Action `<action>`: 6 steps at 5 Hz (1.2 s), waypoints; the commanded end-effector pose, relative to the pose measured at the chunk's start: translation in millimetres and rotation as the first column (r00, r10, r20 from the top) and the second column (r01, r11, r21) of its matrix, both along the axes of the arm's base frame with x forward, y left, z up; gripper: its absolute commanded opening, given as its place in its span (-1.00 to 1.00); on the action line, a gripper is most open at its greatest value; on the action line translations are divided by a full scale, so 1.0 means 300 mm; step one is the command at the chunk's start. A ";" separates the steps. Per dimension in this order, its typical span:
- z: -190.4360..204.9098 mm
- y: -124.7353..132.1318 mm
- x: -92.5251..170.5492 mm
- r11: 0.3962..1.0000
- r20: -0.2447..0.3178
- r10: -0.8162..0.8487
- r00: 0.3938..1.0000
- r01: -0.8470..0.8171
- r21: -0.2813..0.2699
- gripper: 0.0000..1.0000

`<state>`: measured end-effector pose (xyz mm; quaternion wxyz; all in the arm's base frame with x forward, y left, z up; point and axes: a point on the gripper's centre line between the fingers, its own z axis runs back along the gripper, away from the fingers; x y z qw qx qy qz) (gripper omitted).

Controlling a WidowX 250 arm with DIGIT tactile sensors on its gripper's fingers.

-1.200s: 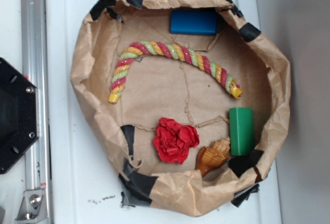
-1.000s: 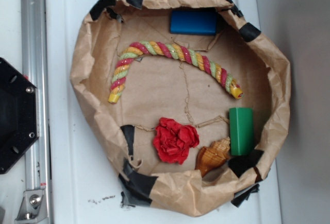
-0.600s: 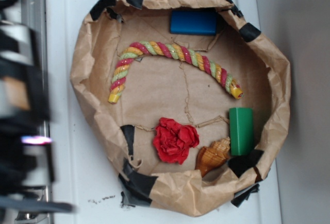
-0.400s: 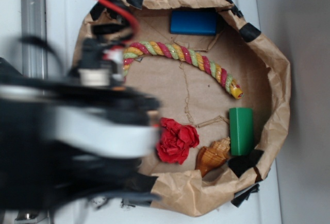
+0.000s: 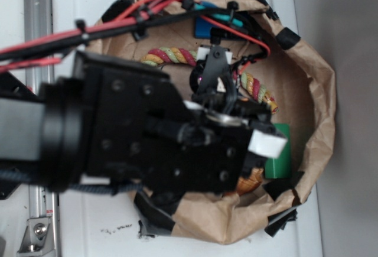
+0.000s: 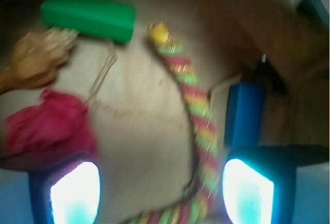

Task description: Grab the multicolored rope.

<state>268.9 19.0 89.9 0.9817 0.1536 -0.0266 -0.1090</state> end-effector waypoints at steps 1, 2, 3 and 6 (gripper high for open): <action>-0.045 0.078 0.057 0.982 0.035 -0.121 0.992 0.125 -0.143 1.00; -0.053 0.127 0.100 0.972 0.027 -0.118 0.993 0.121 -0.199 1.00; -0.109 0.115 0.157 0.960 0.010 -0.172 0.985 0.170 -0.221 1.00; -0.307 -0.053 0.178 0.953 -0.139 -0.263 0.955 0.234 -0.192 0.35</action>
